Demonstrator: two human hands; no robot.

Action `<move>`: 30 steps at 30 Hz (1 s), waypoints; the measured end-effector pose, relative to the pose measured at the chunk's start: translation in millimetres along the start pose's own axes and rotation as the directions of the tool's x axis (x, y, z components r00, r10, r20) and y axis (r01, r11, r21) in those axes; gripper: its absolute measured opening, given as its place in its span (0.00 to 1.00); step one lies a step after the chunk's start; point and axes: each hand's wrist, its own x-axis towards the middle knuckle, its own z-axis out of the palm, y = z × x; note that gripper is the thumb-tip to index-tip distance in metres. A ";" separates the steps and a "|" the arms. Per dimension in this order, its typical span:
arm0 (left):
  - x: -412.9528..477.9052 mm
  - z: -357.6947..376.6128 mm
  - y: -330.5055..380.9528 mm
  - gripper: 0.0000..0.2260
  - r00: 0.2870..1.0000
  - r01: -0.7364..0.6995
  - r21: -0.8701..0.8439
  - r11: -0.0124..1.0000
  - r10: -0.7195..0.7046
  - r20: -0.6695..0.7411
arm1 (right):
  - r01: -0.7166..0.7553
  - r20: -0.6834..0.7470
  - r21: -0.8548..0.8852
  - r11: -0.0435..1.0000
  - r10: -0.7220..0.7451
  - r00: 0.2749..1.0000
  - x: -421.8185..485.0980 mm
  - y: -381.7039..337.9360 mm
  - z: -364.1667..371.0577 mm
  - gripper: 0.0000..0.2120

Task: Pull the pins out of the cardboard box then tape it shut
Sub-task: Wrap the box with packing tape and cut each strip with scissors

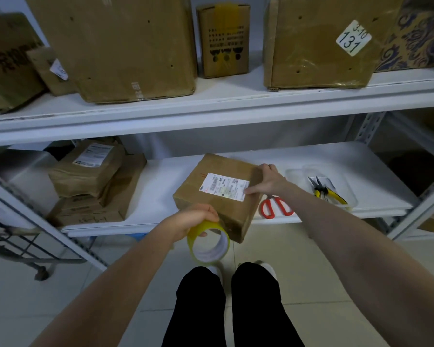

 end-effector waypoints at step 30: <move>5.8 2.1 -8.9 0.11 0.887 -0.210 -0.124 0.970 0.136 -0.442 | 0.320 0.034 0.321 0.892 -0.349 0.937 -85.8 -59.5 50.5 0.10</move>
